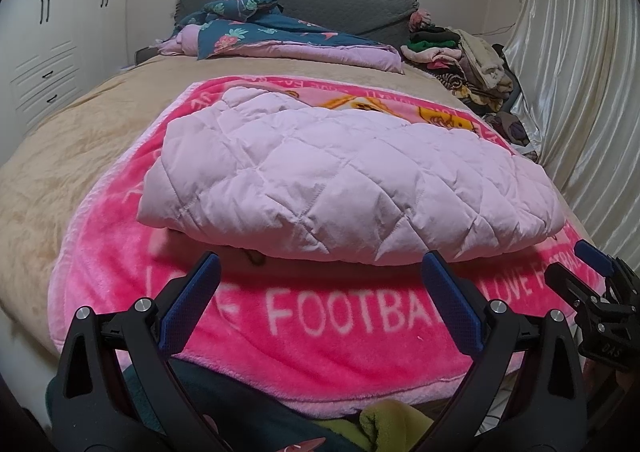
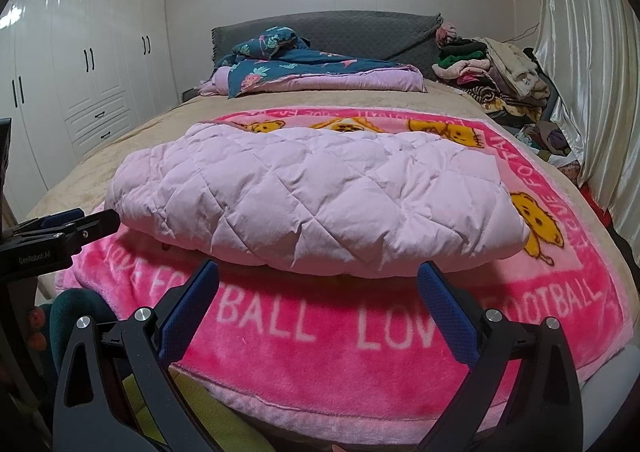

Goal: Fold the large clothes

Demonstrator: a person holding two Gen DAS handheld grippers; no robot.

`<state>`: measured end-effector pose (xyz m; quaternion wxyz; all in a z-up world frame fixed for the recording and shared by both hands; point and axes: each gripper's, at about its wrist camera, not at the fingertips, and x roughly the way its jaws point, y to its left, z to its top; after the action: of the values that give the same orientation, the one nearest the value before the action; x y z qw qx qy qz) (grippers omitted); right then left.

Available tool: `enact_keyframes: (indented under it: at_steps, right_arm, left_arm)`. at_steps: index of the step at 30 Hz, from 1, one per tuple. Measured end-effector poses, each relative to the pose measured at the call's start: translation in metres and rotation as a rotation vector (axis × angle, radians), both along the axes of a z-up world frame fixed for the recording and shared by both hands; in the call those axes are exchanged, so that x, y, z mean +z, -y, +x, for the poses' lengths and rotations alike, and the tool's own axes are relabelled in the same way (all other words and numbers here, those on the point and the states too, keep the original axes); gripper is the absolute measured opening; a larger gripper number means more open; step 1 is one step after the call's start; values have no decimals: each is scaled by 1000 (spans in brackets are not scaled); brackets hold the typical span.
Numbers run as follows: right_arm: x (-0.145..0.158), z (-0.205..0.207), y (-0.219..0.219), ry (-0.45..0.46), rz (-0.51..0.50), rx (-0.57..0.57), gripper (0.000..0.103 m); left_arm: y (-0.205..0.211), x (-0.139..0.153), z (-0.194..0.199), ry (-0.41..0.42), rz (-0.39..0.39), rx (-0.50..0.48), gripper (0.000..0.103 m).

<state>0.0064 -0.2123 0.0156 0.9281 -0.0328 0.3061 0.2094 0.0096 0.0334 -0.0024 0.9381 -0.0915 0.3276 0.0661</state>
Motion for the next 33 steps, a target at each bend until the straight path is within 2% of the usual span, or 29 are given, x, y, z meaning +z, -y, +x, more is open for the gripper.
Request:
enact_keyframes:
  at_steps: [22, 27, 30, 33]
  right_arm:
    - [0, -3, 7, 10, -21, -47, 99]
    - [1, 1, 41, 19, 0, -173, 99]
    - [0, 5, 90, 25, 27, -323, 99]
    - [-9, 8, 158, 55, 0, -509, 99]
  left_arm:
    - [0, -5, -5, -11, -15, -30, 94]
    - [-12, -12, -3, -41, -25, 20, 94]
    - [-32, -16, -1, -49, -50, 65, 94]
    - [-68, -16, 4, -52, -52, 143, 94]
